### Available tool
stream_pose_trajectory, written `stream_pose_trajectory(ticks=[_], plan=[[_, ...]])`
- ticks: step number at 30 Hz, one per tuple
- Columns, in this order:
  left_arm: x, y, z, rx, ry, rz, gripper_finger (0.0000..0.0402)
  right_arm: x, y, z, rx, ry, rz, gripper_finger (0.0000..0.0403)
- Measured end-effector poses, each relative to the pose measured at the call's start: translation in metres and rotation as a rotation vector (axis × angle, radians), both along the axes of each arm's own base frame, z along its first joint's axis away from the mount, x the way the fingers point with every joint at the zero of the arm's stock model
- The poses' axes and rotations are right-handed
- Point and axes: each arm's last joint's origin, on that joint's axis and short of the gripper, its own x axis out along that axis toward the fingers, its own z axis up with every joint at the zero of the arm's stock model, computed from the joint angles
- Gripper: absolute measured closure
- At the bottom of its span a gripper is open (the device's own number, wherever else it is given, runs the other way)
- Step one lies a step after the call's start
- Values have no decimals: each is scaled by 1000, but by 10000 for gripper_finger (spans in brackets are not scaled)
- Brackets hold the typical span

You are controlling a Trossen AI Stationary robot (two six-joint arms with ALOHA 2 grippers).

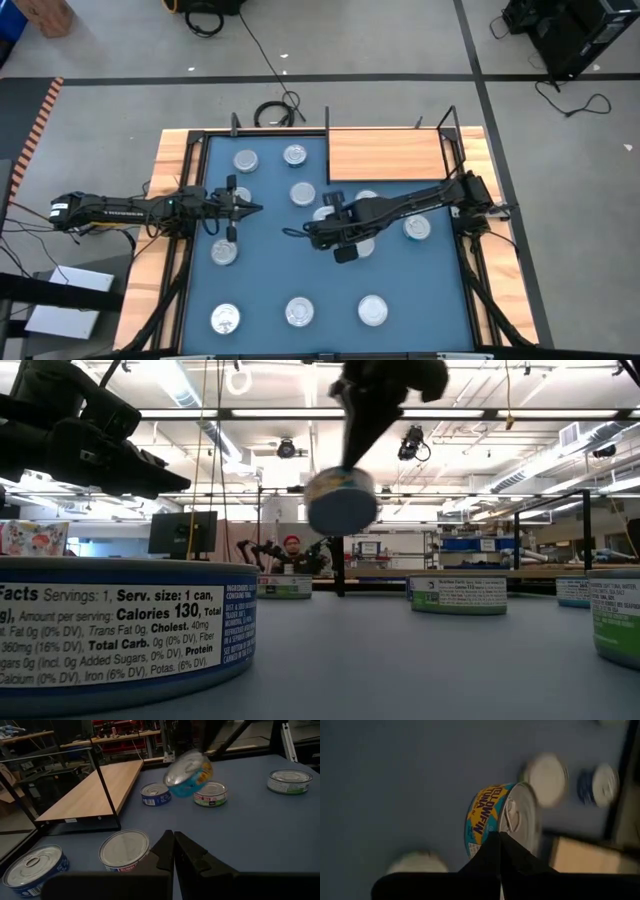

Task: Stack canned seafood by type on shelf
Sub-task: Put the center yellow and blue tuna can on the shelf

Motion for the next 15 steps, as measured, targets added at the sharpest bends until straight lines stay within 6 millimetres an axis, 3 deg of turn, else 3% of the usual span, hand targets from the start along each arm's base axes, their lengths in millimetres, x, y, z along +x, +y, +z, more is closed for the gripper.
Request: stream_pose_trajectory(ticks=[8, 15], plan=[[0, 0, 0, 0, -1, 0, 385, -20, -12, 5, -115, 106, -154, 403], [0, 0, 0, -2, -1, -6, 385, -25, -39, 6, -220, 147, -259, 403]])
